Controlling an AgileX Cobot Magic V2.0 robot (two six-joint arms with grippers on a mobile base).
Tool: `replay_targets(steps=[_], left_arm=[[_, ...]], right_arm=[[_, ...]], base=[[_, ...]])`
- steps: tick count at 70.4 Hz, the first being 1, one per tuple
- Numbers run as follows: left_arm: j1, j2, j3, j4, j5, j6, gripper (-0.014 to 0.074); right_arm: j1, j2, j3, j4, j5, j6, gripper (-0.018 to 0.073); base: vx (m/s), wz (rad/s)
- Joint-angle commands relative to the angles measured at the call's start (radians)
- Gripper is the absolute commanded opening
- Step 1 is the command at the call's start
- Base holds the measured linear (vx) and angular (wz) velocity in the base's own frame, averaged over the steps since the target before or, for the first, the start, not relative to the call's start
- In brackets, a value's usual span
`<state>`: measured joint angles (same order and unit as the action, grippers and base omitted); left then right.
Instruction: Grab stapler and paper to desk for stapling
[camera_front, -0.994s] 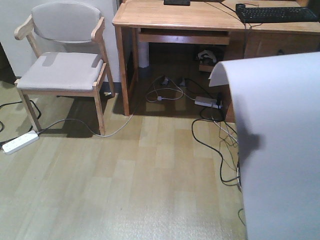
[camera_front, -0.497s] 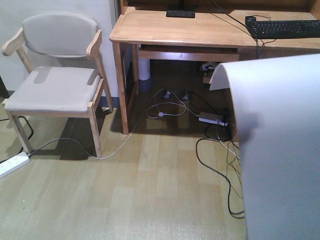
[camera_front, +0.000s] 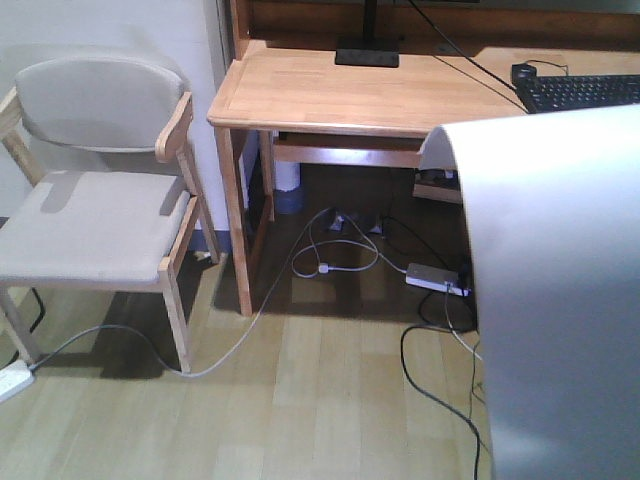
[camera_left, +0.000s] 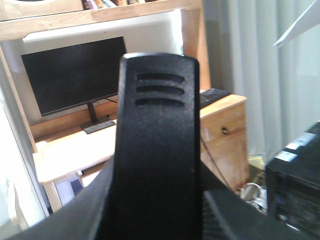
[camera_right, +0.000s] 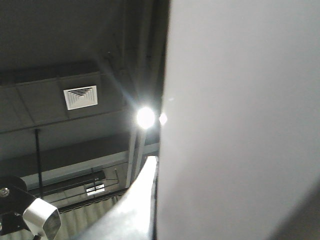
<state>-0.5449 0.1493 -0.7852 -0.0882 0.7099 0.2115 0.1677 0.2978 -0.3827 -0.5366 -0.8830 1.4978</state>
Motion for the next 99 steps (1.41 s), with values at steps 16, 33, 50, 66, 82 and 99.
replay_targets(steps=[16, 33, 50, 66, 82, 99], left_arm=[[-0.002, 0.018, -0.025, -0.009, -0.118, 0.0, -0.0006], [-0.002, 0.018, -0.025, -0.009, -0.118, 0.0, -0.0006], [-0.002, 0.018, -0.025, -0.009, -0.118, 0.0, -0.0006], [-0.002, 0.018, -0.025, -0.009, -0.118, 0.0, -0.0006], [-0.002, 0.018, -0.025, -0.009, -0.118, 0.0, -0.0006], [-0.002, 0.018, -0.025, -0.009, -0.118, 0.0, -0.0006]], right_arm=[[-0.008, 0.011, -0.03, 0.02, -0.021, -0.008, -0.0007], [-0.008, 0.011, -0.03, 0.02, -0.021, -0.008, -0.0007], [-0.008, 0.011, -0.03, 0.02, -0.021, -0.008, -0.0007], [-0.008, 0.011, -0.03, 0.02, -0.021, -0.008, -0.0007], [-0.008, 0.011, -0.03, 0.02, -0.021, -0.008, -0.0007], [-0.008, 0.011, -0.03, 0.02, -0.021, -0.008, -0.0007]], base=[[0.45, -0.01], [0.43, -0.03], [0.4, -0.1], [0.38, -0.16], [0.37, -0.16], [0.35, -0.08]])
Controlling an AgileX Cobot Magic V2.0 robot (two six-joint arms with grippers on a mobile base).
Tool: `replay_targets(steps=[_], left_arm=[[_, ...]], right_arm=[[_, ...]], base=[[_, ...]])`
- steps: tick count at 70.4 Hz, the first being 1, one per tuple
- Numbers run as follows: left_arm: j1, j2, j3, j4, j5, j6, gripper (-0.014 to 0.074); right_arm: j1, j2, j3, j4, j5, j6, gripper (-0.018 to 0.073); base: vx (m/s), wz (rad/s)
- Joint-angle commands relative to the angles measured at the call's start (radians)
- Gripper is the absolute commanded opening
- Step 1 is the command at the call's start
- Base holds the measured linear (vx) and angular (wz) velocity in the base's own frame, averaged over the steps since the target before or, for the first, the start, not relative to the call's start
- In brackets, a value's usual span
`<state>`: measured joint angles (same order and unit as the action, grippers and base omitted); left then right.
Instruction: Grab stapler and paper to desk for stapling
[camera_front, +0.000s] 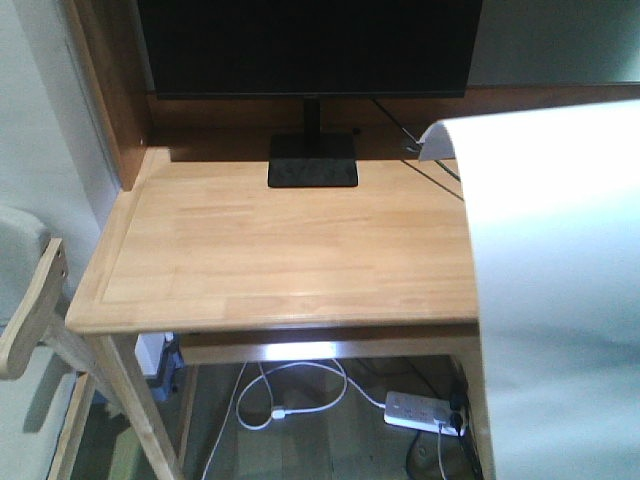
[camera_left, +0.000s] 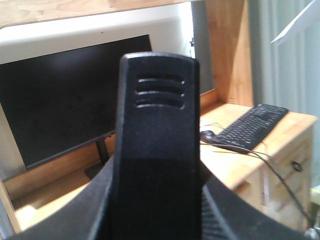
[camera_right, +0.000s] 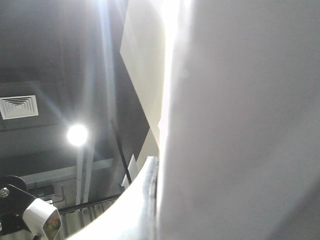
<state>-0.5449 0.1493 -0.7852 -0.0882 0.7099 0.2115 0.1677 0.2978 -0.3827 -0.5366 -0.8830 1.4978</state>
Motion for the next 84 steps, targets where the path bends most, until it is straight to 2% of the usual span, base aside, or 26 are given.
replay_targets(steps=[1, 43, 84], left_arm=[[-0.002, 0.018, -0.025, -0.009, -0.118, 0.0, -0.0006], [-0.002, 0.018, -0.025, -0.009, -0.118, 0.0, -0.0006], [-0.002, 0.018, -0.025, -0.009, -0.118, 0.0, -0.0006]], right_arm=[[-0.008, 0.011, -0.03, 0.02, -0.021, -0.008, -0.0007], [-0.008, 0.011, -0.03, 0.02, -0.021, -0.008, -0.0007], [-0.008, 0.011, -0.03, 0.02, -0.021, -0.008, -0.0007]], base=[[0.32, -0.02], [0.26, 0.05], [0.13, 0.01]])
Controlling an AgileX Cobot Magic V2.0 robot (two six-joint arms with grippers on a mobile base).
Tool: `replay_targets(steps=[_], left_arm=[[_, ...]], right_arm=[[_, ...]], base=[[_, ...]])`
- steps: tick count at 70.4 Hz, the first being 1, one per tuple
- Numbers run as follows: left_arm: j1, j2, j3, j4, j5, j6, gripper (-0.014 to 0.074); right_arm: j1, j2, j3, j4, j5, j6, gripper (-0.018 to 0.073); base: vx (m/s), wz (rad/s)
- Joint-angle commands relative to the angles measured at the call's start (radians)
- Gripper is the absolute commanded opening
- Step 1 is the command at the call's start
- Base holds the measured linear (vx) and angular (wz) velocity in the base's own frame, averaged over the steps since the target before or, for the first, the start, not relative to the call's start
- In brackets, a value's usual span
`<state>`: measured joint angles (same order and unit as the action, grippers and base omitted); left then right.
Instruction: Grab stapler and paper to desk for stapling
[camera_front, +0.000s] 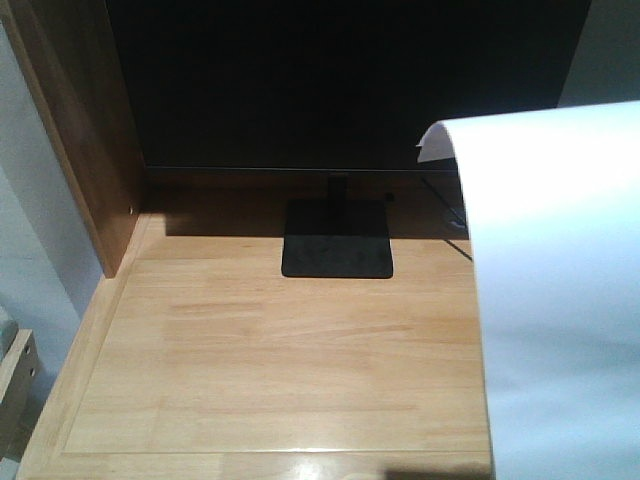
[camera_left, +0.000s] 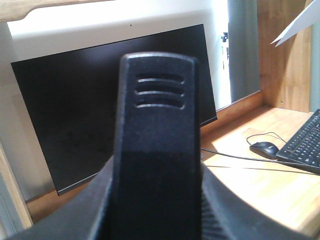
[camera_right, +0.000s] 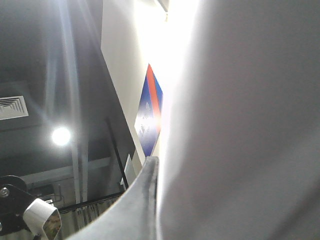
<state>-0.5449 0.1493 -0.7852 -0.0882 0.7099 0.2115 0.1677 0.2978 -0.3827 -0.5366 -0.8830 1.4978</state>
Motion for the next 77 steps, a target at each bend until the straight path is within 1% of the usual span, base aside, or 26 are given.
replay_targets(steps=[1, 77], left_arm=[[-0.002, 0.018, -0.025, -0.009, -0.118, 0.0, -0.0006], [-0.002, 0.018, -0.025, -0.009, -0.118, 0.0, -0.0006]], right_arm=[[-0.008, 0.011, -0.03, 0.02, -0.021, -0.008, -0.0007], [-0.008, 0.011, -0.03, 0.02, -0.021, -0.008, -0.0007]], base=[[0.07, -0.01], [0.04, 0.0]])
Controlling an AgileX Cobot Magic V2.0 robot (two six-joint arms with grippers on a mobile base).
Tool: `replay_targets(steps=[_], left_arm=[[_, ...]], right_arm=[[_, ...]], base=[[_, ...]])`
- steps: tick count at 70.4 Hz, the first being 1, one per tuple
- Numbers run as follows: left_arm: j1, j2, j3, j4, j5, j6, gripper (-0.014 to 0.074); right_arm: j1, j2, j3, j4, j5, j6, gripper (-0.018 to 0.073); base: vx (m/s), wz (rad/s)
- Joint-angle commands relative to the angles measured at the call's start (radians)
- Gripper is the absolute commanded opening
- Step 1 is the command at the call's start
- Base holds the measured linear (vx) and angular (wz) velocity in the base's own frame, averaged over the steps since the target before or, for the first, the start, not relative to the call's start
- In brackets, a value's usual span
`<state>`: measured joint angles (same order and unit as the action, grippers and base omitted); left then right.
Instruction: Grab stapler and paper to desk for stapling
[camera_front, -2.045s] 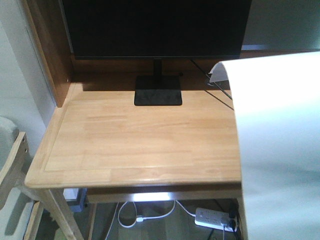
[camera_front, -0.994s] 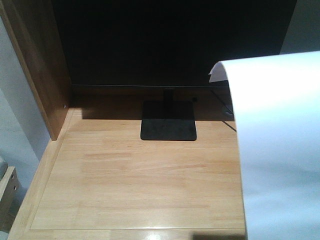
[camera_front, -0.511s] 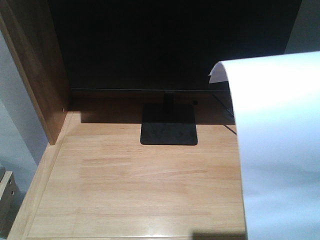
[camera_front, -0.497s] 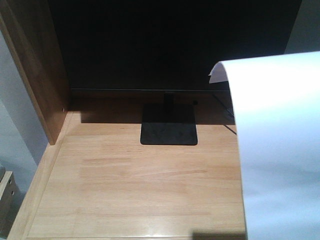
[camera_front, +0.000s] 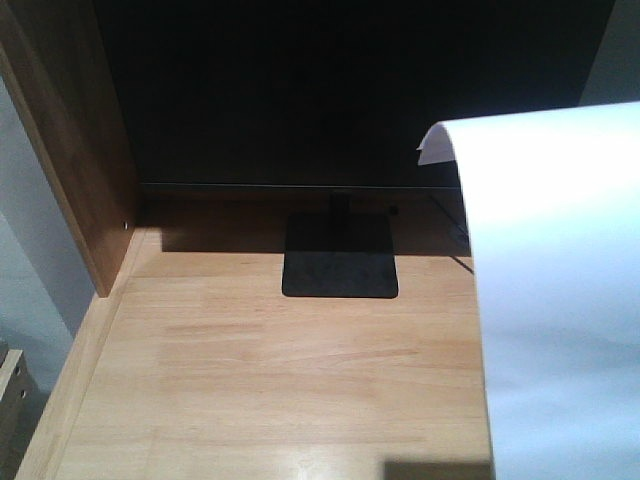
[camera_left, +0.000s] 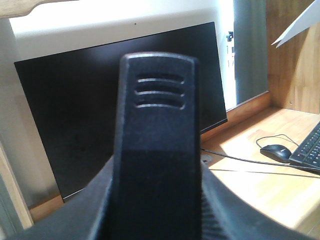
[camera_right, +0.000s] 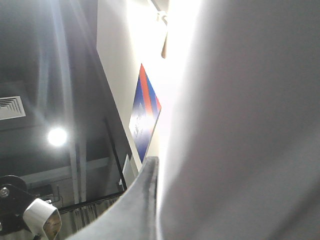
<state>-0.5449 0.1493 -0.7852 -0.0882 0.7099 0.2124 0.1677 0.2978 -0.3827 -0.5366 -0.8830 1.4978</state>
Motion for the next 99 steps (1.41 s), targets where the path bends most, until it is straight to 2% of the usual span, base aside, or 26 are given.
replay_targets(steps=[1, 99], left_arm=[[-0.002, 0.018, -0.025, -0.009, -0.118, -0.001, -0.0006], [-0.002, 0.018, -0.025, -0.009, -0.118, -0.001, -0.0006]], right_arm=[[-0.008, 0.011, -0.03, 0.02, -0.021, -0.008, -0.0007], [-0.008, 0.011, -0.03, 0.02, -0.021, -0.008, -0.0007]], base=[[0.02, 0.0], [0.0, 0.0]])
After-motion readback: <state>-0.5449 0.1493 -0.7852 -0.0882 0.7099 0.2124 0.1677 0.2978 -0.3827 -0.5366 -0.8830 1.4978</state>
